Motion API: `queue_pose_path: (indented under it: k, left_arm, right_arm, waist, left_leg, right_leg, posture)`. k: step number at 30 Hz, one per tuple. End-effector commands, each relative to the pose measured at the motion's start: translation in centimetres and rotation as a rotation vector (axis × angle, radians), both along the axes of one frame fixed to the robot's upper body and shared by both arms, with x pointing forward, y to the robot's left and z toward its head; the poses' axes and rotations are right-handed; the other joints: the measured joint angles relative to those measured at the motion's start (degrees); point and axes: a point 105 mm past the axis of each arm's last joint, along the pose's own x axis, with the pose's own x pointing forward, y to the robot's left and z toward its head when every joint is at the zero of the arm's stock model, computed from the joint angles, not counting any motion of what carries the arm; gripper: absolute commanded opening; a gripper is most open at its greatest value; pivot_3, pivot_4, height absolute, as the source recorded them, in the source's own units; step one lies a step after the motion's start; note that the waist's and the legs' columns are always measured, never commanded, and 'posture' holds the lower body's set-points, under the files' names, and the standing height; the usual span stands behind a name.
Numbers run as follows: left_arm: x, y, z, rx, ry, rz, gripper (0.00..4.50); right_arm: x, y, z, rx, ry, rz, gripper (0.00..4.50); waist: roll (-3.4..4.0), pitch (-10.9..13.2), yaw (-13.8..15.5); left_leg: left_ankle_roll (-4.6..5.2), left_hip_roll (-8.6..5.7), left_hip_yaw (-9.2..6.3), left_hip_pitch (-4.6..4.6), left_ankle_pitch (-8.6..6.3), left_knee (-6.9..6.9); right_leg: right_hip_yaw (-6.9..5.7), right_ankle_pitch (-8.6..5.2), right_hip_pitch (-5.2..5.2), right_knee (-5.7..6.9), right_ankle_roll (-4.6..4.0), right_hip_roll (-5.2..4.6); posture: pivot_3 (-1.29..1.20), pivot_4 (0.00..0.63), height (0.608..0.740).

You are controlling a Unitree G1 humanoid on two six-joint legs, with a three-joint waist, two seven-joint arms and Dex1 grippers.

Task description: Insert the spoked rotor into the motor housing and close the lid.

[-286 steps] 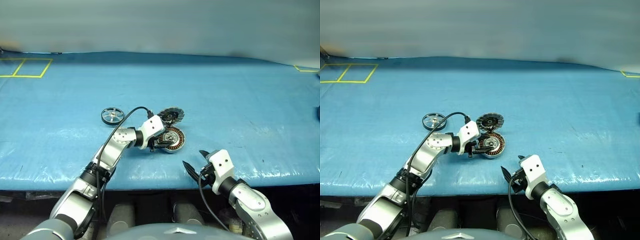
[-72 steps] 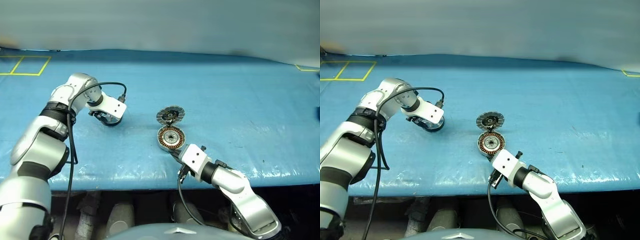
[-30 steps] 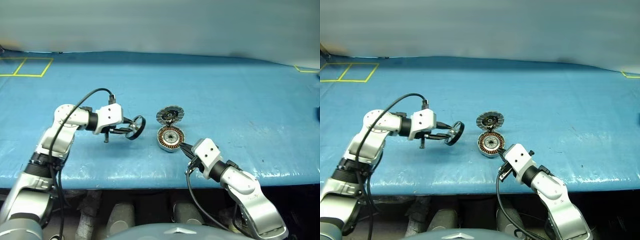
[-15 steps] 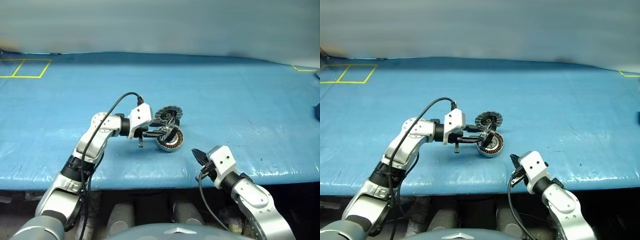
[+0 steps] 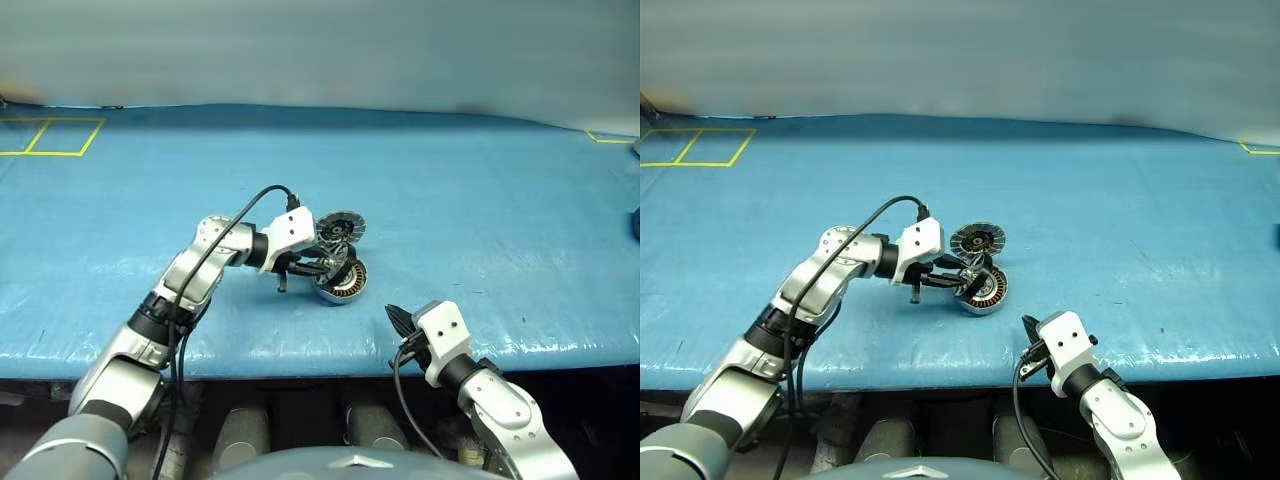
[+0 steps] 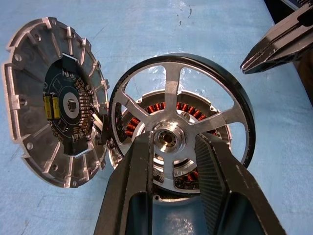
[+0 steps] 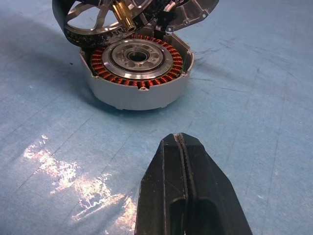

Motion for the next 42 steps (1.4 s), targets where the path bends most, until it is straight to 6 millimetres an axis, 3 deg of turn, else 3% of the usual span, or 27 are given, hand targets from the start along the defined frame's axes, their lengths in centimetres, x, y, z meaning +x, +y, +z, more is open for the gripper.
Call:
queue_pose_path:
  k: [1,15,20,33,42]
  left_arm:
    - [0.0,-0.5,0.7,0.028,-0.05,-0.032,0.91]
    - [-0.1,-0.6,0.3,0.082,-0.079,-0.058,0.91]
    - [0.7,-0.3,0.6,0.104,-0.115,-0.007,0.91]
    - [-0.3,-0.9,2.0,0.118,-0.21,-0.074,0.91]
    - [-0.5,-1.0,1.5,0.138,-0.2,-0.081,0.91]
  right_arm:
    - [0.2,0.0,0.8,-0.003,-0.043,-0.004,0.0]
    - [0.4,0.0,0.4,-0.019,-0.04,-0.011,0.0]
    - [0.6,0.2,0.2,-0.02,-0.04,-0.002,0.0]
    - [0.8,0.3,0.2,-0.024,-0.039,0.009,0.0]
    - [0.8,0.4,0.2,-0.026,-0.04,0.007,0.0]
  waist:
    - [0.0,0.0,0.03]
    - [0.0,0.0,0.05]
    - [0.0,0.0,-0.04]
    - [-0.01,0.01,0.0]
    - [-0.01,0.02,0.0]
  left_leg:
    - [0.0,0.0,0.0,-0.01,0.0,0.0]
    - [0.0,-0.02,0.01,0.01,0.0,0.01]
    - [0.0,-0.01,0.01,0.02,0.0,0.01]
    - [0.0,0.0,0.01,-0.01,0.0,-0.13]
    - [0.0,-0.01,0.01,-0.05,0.0,-0.13]
  right_leg:
    - [0.0,0.0,0.0,0.0,0.0,0.0]
    - [0.01,-0.04,0.02,-0.03,-0.05,-0.02]
    - [0.02,-0.05,0.01,-0.03,-0.05,0.0]
    - [0.02,-0.04,-0.05,-0.04,-0.03,0.0]
    - [0.01,-0.04,-0.08,-0.06,-0.02,-0.01]
  posture:
    - [0.0,0.15,0.74]
    - [0.0,0.15,0.74]
    - [0.0,0.15,0.74]
    - [0.0,0.15,0.74]
    - [0.0,0.15,0.74]
